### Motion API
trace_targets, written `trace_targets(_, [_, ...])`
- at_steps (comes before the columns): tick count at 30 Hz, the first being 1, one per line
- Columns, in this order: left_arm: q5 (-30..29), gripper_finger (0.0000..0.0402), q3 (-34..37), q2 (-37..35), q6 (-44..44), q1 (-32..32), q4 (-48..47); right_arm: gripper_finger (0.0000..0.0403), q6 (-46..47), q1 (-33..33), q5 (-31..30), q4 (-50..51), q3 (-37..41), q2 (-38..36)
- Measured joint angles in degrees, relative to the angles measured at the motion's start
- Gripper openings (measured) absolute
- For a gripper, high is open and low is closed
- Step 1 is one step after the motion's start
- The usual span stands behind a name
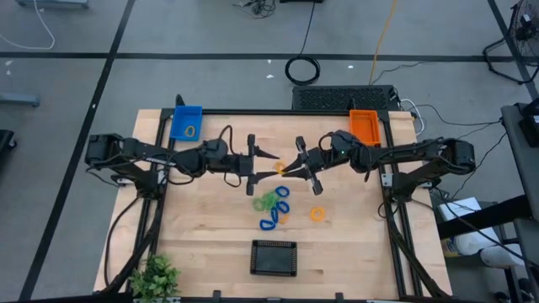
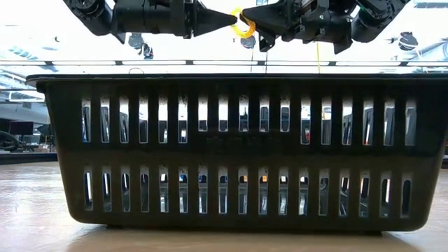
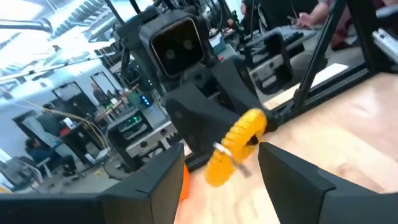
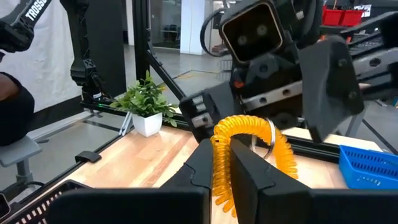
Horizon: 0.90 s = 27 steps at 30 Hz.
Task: Sort spring keychains into baskets
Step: Put the orange spring keychain into the blue basket
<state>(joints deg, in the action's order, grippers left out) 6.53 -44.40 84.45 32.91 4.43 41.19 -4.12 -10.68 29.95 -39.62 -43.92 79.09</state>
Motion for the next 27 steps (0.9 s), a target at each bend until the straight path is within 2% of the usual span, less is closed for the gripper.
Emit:
trace_targets(21, [0.0,0.0169,0.0,0.2,-0.6,0.0,0.5,0.0019,0.0,1.5,0.1,0.8,0.0,0.0])
trace_targets(27, [3.3,0.0161,0.0,0.2,-2.3,0.0,0.5,0.0019,0.0,1.5,-0.2,-0.1,0.0,0.0])
